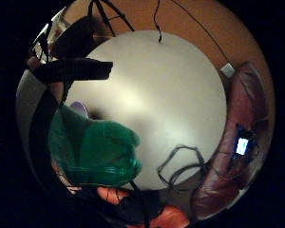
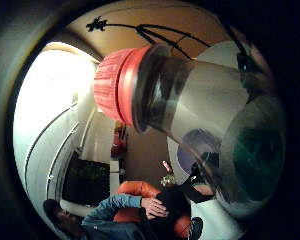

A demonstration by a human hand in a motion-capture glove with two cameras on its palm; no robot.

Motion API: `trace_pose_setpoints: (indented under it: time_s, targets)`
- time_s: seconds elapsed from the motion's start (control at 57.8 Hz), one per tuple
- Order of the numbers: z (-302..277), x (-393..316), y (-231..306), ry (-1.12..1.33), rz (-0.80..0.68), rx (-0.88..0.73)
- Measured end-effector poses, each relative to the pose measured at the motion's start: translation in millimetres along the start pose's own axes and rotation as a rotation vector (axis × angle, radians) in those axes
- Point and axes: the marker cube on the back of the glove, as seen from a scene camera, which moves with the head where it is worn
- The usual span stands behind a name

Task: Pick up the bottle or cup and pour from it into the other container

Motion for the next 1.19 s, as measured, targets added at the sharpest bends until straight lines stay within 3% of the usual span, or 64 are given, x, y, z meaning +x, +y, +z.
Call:
trace_pose_setpoints:
  time_s: [0.536, 0.865, 1.194]
  targets:
    - [12.9, -66.4, -11.1, 0.291, -0.022, -0.209]
    - [28.9, -82.5, -17.5, 0.732, -0.007, -0.455]
    - [57.5, -105.6, -11.0, 1.368, -0.058, -0.593]
